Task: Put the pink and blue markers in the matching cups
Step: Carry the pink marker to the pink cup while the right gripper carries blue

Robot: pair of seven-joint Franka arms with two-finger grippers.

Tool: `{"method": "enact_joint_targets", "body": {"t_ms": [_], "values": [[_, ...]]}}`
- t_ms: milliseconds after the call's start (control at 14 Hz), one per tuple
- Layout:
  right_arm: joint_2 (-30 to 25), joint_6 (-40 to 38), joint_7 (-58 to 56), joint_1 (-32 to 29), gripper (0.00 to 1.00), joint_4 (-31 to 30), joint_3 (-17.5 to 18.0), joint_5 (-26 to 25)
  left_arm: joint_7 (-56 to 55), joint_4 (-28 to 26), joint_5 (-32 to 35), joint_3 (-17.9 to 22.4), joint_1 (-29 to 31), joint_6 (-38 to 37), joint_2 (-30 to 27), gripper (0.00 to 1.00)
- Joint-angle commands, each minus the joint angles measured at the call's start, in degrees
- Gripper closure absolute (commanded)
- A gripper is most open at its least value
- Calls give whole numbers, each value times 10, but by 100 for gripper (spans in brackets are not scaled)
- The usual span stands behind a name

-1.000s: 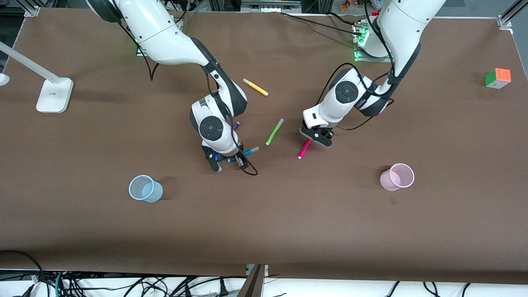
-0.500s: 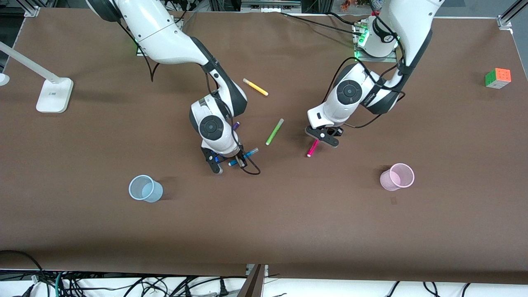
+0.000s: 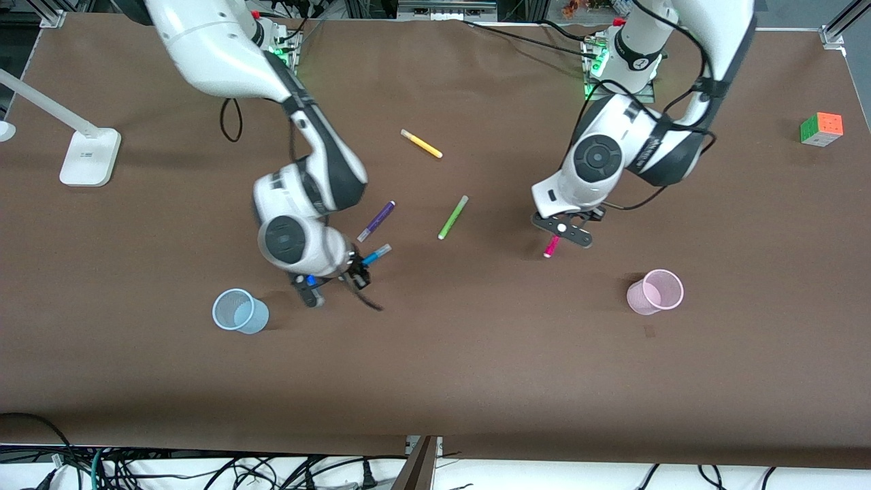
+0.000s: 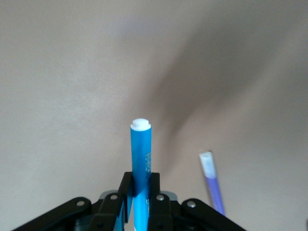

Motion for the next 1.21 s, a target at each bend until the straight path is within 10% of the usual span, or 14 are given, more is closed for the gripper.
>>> {"method": "enact_joint_targets", "body": {"t_ms": [0,1143], "values": [[-6,-75,-84,-74,100,30,8,71,89,92,11,-3,38,-124,1,99],[75,-230,-445,-333,100,56,8,376,313,157,481,0,72,-217,125,96]]}}
